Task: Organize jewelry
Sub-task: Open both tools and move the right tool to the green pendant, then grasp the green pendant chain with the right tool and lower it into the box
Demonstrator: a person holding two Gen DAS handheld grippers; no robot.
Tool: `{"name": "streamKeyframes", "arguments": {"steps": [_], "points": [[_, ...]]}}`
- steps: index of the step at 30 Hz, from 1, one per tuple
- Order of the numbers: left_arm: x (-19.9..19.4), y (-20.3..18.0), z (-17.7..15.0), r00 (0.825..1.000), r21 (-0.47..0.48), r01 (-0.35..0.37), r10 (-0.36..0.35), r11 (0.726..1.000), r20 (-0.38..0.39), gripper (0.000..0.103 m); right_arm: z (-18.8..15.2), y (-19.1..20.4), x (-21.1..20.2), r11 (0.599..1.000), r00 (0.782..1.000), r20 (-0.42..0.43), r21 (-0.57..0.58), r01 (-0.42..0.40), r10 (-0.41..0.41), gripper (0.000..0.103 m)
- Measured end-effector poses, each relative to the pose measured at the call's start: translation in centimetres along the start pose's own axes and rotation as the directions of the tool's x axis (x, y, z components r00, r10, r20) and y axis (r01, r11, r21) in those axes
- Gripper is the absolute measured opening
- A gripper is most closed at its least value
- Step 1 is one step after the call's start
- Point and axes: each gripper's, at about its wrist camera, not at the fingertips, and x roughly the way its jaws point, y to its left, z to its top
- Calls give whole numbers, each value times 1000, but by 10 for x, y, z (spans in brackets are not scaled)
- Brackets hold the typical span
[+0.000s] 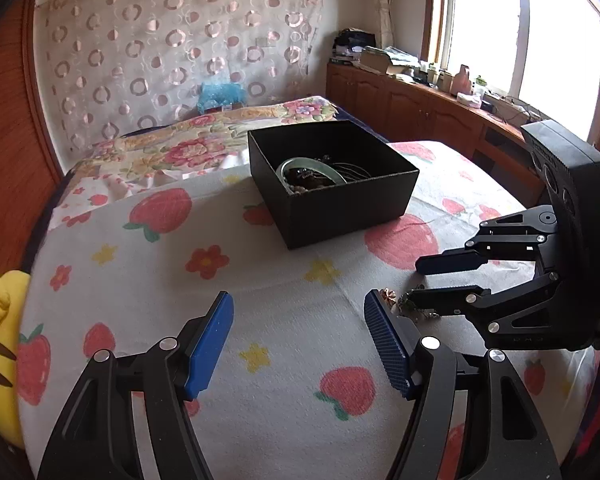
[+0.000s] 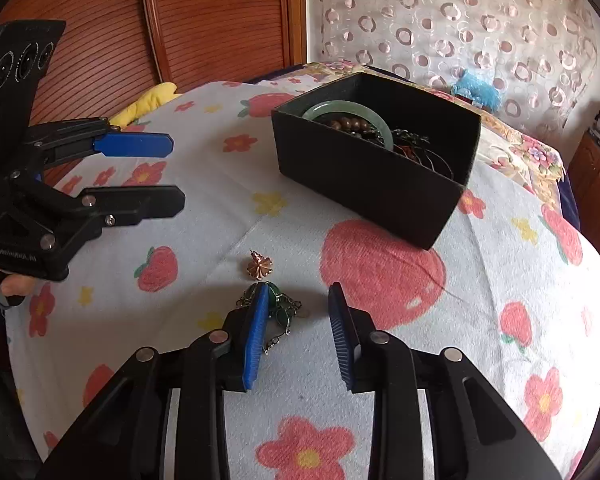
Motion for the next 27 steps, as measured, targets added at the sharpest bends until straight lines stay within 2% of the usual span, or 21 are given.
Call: {"name": "streamKeyframes", "arguments": {"steps": [2,4,9,11,16,18,22,25,26,27], "points": [[2,-2,-2,1000,1,5,-5,1000,-7,65,-1,4,0,1000,1000,3,-25,12,-12,25],[3,-3,-3,1000,0,10,-10,1000,-12,65,-1,4,-1,999,1000,5,-33,18,-18,10],[8,-13,-3,999,14,25,-25,1000,-31,65,-4,-2,-5,1000,1000,19,-18,4,-3,8],[12,-20,-1,999,29,33,-32,999,-36,65,-3,-7,-7,1000,999,32,2,21,-21,7],[21,-36,2,997,63,52,-48,997,-55,60,1,-21,-20,998,996,81,53,30,-34,7],[26,-42,4,996,73,58,-53,996,-68,47,2,-25,-25,997,995,95,62,36,-42,7],[34,-47,5,993,70,83,-77,994,-87,36,4,-33,-34,996,992,117,80,43,-53,7],[39,-47,4,990,60,106,-100,993,-100,16,6,-37,-39,995,990,131,93,47,-59,7],[40,-47,4,988,52,118,-112,992,-105,6,7,-38,-40,994,989,134,95,48,-61,7],[40,-46,4,988,47,123,-118,991,-102,3,8,-39,-41,994,989,136,97,50,-63,7]]}}
